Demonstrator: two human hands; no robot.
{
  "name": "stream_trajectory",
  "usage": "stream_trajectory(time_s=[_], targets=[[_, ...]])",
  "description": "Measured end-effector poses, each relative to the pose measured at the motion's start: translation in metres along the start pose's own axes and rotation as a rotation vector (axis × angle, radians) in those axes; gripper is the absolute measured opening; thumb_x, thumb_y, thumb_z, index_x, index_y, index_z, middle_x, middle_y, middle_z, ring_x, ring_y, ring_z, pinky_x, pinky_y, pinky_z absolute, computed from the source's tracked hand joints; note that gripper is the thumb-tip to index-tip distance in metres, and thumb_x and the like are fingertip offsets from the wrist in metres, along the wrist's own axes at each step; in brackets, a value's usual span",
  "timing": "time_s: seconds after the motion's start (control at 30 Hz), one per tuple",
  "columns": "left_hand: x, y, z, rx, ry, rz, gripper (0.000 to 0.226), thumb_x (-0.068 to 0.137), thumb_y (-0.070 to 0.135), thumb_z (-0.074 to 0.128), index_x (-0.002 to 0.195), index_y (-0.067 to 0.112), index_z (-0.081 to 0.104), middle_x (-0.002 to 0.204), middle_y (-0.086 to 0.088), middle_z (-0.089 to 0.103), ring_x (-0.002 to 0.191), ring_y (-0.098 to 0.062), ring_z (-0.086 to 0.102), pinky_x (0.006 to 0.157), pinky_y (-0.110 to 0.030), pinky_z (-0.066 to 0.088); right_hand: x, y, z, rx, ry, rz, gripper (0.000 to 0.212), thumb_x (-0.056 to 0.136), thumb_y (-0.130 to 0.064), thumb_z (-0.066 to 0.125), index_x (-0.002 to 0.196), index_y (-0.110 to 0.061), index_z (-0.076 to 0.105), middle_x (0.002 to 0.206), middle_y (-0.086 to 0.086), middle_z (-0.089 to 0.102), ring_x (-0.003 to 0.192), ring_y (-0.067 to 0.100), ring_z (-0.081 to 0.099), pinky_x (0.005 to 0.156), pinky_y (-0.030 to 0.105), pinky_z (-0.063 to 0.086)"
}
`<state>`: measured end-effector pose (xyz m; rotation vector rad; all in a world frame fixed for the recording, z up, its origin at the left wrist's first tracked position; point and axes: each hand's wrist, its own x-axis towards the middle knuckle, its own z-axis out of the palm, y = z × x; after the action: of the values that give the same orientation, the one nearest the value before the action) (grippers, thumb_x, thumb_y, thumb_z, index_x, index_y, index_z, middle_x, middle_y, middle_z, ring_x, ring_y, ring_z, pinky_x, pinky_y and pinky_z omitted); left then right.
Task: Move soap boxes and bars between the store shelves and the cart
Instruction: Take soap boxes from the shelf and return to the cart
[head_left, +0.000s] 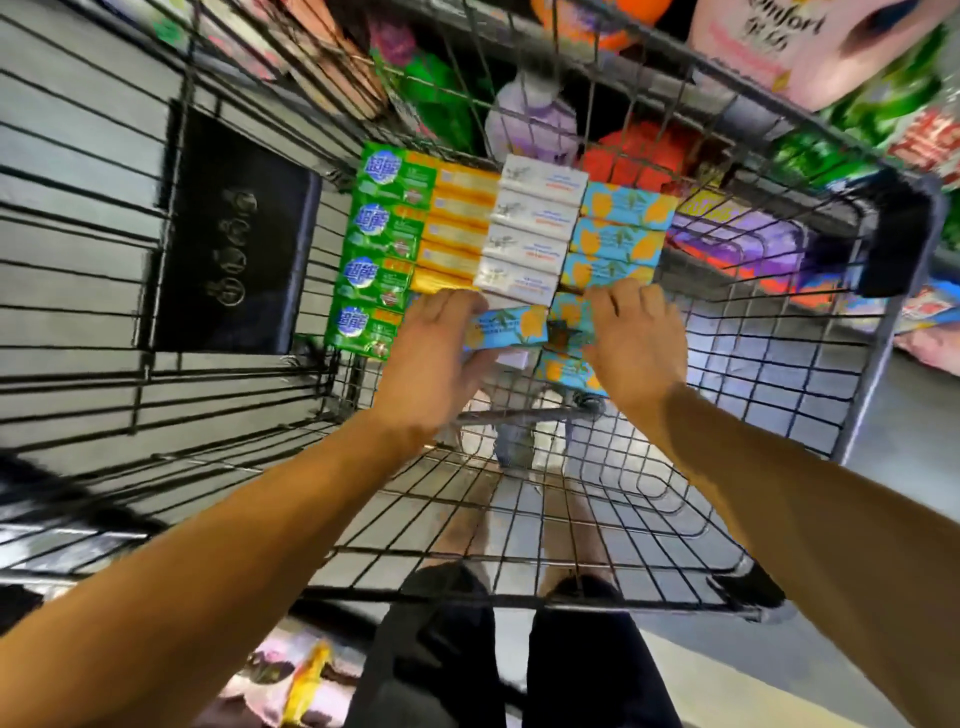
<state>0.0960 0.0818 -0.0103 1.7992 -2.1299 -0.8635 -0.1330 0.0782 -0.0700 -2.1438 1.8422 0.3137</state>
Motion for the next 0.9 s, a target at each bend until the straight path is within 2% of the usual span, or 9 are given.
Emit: stream_trajectory(time_s=[0.07,0.17,0.27,0.37,0.47,0.57,0.67,0.77,0.9], targets=[[-0.001,-0.006,-0.003,-0.024,0.002,-0.030,0.040,0.078,0.014,0.077,0.113,0.004,0.061,0.109,-0.014,0.063,0.099,-0.034,0.053,0.076,-0.028,0.032,0.005,-0.001,0.005,-0.043,0.016,0.001,0.054,0.075,-0.015,0.082,0.123,-0.008,0.058,0.114,0.020,0.057,0.102,0.041,0.053,0.079,0.048,0.045],[-0.004,-0.010,-0.009,-0.032,0.006,-0.019,0.040,0.079,0.019,0.075,0.114,0.003,0.063,0.108,-0.014,0.064,0.100,-0.032,0.055,0.079,-0.030,0.039,0.006,-0.002,-0.001,-0.034,0.013,0.028,0.046,0.080,-0.021,0.078,0.122,-0.009,0.061,0.116,0.018,0.057,0.107,0.041,0.051,0.084,0.048,0.043],[-0.007,-0.006,-0.024,-0.035,0.014,-0.001,0.044,0.079,0.026,0.070,0.117,0.004,0.065,0.107,-0.014,0.065,0.098,-0.033,0.057,0.080,-0.025,0.036,-0.012,-0.005,-0.022,0.125,0.004,0.095,0.052,0.084,-0.038,0.076,0.126,-0.011,0.063,0.116,0.017,0.056,0.107,0.042,0.051,0.088,0.048,0.043],[-0.012,0.012,-0.050,-0.043,0.047,0.001,0.048,0.081,0.032,0.069,0.121,0.006,0.065,0.111,-0.015,0.064,0.101,-0.034,0.058,0.082,-0.032,0.044,-0.044,-0.011,-0.062,0.382,0.073,0.172,0.058,0.087,-0.051,0.069,0.130,-0.014,0.062,0.114,0.017,0.056,0.105,0.041,0.054,0.090,0.045,0.048],[-0.015,0.039,-0.077,-0.045,0.064,0.040,0.046,0.082,0.025,0.077,0.123,0.008,0.064,0.113,-0.013,0.064,0.103,-0.033,0.058,0.083,-0.030,0.041,-0.082,-0.013,-0.108,0.586,0.076,0.256,0.059,0.088,-0.049,0.068,0.135,-0.016,0.059,0.120,0.012,0.052,0.107,0.030,0.055,0.092,0.035,0.047],[-0.018,0.073,-0.103,-0.055,0.075,0.103,0.046,0.082,0.027,0.078,0.123,0.010,0.064,0.113,-0.011,0.064,0.103,-0.030,0.057,0.083,-0.029,0.040,-0.121,-0.007,-0.150,0.620,0.222,0.278,0.050,0.086,-0.040,0.074,0.128,-0.015,0.064,0.113,0.009,0.054,0.098,0.027,0.059,0.081,0.019,0.037],[-0.023,0.117,-0.127,-0.088,0.116,0.172,0.042,0.084,0.028,0.077,0.120,0.009,0.065,0.112,-0.011,0.065,0.101,-0.029,0.058,0.083,-0.032,0.042,-0.159,0.006,-0.190,0.664,0.349,0.339,0.045,0.086,-0.029,0.075,0.127,-0.013,0.064,0.105,-0.001,0.047,0.095,0.016,0.050,0.077,0.011,0.028],[-0.030,0.169,-0.144,-0.121,0.151,0.250,0.040,0.082,0.026,0.078,0.116,0.008,0.066,0.108,-0.011,0.065,0.097,-0.030,0.059,0.078,-0.027,0.037,-0.197,0.026,-0.221,0.660,0.486,0.368,0.046,0.085,-0.023,0.077,0.126,-0.009,0.065,0.104,-0.003,0.046,0.097,0.018,0.050,0.081,0.010,0.027],[-0.044,0.237,-0.151,-0.170,0.168,0.325,0.041,0.083,0.025,0.078,0.118,0.010,0.065,0.108,-0.010,0.063,0.100,-0.029,0.059,0.080,-0.030,0.040,-0.244,0.064,-0.248,0.628,0.607,0.388,0.044,0.080,-0.027,0.073,0.118,-0.007,0.068,0.099,0.005,0.053,0.091,0.023,0.052,0.075,0.016,0.027]])
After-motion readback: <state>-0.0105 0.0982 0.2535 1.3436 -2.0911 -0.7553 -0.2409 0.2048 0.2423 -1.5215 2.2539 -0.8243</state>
